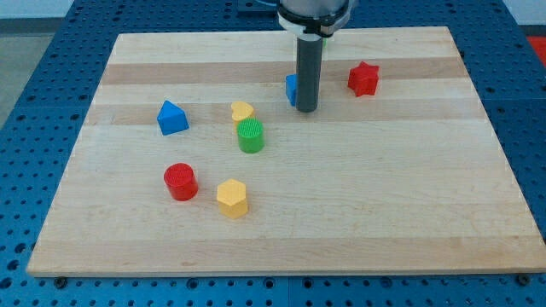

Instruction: Move the blue cube to the left side of the green star

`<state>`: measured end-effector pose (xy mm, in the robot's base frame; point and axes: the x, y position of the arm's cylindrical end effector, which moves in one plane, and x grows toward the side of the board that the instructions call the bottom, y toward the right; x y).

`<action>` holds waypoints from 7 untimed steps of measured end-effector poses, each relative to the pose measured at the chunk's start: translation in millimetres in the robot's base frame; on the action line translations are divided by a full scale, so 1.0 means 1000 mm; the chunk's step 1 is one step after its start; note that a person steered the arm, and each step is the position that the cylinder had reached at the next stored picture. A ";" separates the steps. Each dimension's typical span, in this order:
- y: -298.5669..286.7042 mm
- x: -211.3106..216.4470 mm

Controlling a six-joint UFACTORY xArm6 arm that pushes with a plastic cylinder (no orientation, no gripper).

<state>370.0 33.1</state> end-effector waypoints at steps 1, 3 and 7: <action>-0.001 -0.021; -0.045 -0.040; -0.041 -0.104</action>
